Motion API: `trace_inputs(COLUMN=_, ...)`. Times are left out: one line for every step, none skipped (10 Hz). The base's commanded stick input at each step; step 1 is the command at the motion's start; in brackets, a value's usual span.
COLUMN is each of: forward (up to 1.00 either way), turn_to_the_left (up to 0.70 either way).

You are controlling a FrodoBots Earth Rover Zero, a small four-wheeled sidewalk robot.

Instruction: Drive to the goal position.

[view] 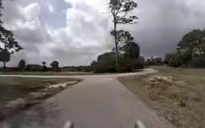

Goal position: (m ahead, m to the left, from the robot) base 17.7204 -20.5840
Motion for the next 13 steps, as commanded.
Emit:
trace_inputs(forward=0.85, turn_to_the_left=0.00)
trace_inputs(forward=0.85, turn_to_the_left=0.00)
trace_inputs(forward=0.85, turn_to_the_left=0.00)
trace_inputs(forward=0.85, turn_to_the_left=0.00)
trace_inputs(forward=0.85, turn_to_the_left=0.00)
trace_inputs(forward=0.85, turn_to_the_left=0.00)
trace_inputs(forward=0.85, turn_to_the_left=0.00)
trace_inputs(forward=0.85, turn_to_the_left=0.00)
trace_inputs(forward=0.85, turn_to_the_left=0.00)
trace_inputs(forward=0.85, turn_to_the_left=0.00)
trace_inputs(forward=0.85, turn_to_the_left=0.00)
trace_inputs(forward=0.85, turn_to_the_left=0.00)
trace_inputs(forward=0.85, turn_to_the_left=0.00)
